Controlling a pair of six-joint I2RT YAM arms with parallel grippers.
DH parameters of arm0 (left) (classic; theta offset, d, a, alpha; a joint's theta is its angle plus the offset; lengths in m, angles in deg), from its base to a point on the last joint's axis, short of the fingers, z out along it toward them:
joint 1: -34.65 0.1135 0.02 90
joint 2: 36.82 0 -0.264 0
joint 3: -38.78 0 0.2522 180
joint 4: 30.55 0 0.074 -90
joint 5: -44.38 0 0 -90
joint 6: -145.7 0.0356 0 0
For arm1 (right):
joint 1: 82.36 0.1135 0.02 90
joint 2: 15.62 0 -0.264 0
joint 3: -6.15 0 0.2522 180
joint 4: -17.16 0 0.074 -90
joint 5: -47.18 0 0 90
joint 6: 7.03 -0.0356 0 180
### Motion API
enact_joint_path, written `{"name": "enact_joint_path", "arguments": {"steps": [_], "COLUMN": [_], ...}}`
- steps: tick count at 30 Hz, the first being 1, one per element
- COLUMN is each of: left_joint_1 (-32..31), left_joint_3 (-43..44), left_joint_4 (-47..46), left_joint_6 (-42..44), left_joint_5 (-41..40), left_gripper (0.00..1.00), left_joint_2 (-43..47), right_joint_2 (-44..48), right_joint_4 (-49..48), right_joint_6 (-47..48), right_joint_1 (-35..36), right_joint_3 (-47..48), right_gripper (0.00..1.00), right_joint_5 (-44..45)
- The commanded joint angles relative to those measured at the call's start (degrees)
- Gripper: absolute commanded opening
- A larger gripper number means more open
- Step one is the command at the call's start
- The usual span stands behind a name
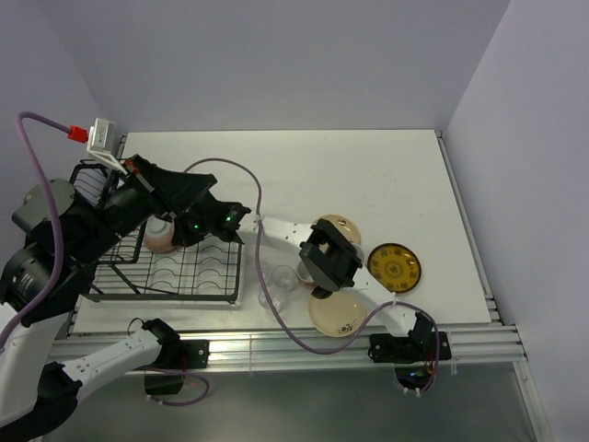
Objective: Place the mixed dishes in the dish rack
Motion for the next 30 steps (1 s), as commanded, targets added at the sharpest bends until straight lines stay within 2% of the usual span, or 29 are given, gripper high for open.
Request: {"name": "enact_joint_path", "arguments": {"steps": [1, 3, 4, 6, 10, 11, 12, 13, 14, 17, 20, 21, 24, 30], "left_joint_1": [-0.1, -0.1, -0.2, -0.2, -0.3, -0.5, -0.5, -0.7, -1.0, -3.6, -8.8, -11.8, -16.4, -19.6], "left_joint_3": [0.0, 0.6, 1.2, 1.6, 2.6, 2.5, 2.1, 1.8, 1.1, -2.4, -3.2, -3.1, -4.5, -12.5], "left_joint_4": [-3.2, -3.0, -3.0, -3.1, -2.1, -1.5, -0.2, 0.3, 0.6, 0.8, 3.4, 4.4, 7.5, 3.7], "left_joint_6": [-1.1, -1.2, -1.3, -2.0, -1.9, -1.8, -1.4, -1.2, -1.3, -1.2, 0.8, 2.5, 5.2, 7.5], "left_joint_5": [3.0, 4.8, 5.0, 5.3, 4.1, 3.8, 3.8, 3.8, 3.9, 4.7, 3.4, 1.9, -0.9, -0.4], "left_gripper": [0.00, 0.00, 0.00, 0.00, 0.01, 0.03, 0.05, 0.06, 0.07, 0.15, 0.29, 0.31, 0.36, 0.37], "left_joint_2": [-2.1, -4.4, -5.1, -7.0, -8.8, -9.5, -10.3, -10.3, -11.1, -13.4, -17.7, -18.9, -23.2, -26.7], "right_joint_2": [11.5, 17.0, 23.5, 30.4, 48.8, 51.9, 57.5, 59.9, 62.3, 69.5, 75.1, 78.0, 84.0, 94.5], "right_joint_4": [-6.0, -6.2, -6.1, -4.3, 4.1, 7.8, 9.7, 11.7, 16.4, 25.1, 32.4, 33.5, 36.0, 39.0], "right_joint_6": [-0.5, -0.2, 0.0, -0.1, -0.6, -0.4, 0.3, 0.6, 0.8, 0.1, -1.1, -1.6, -1.1, -2.3], "right_joint_1": [-2.4, -4.0, -6.0, -8.4, -15.4, -17.8, -18.8, -19.9, -22.2, -26.1, -32.5, -35.6, -38.5, -40.4], "right_joint_3": [-7.5, -13.3, -20.2, -27.2, -43.2, -45.4, -48.9, -50.1, -51.0, -52.8, -54.5, -56.0, -59.5, -66.1], "right_gripper": [0.00, 0.00, 0.00, 0.00, 0.00, 0.02, 0.11, 0.11, 0.25, 0.39, 0.47, 0.48, 0.49, 0.50], "right_joint_5": [-0.1, 3.2, 4.8, 8.5, 12.5, 14.4, 18.8, 20.4, 22.1, 25.2, 24.4, 23.3, 19.8, 16.8]}}
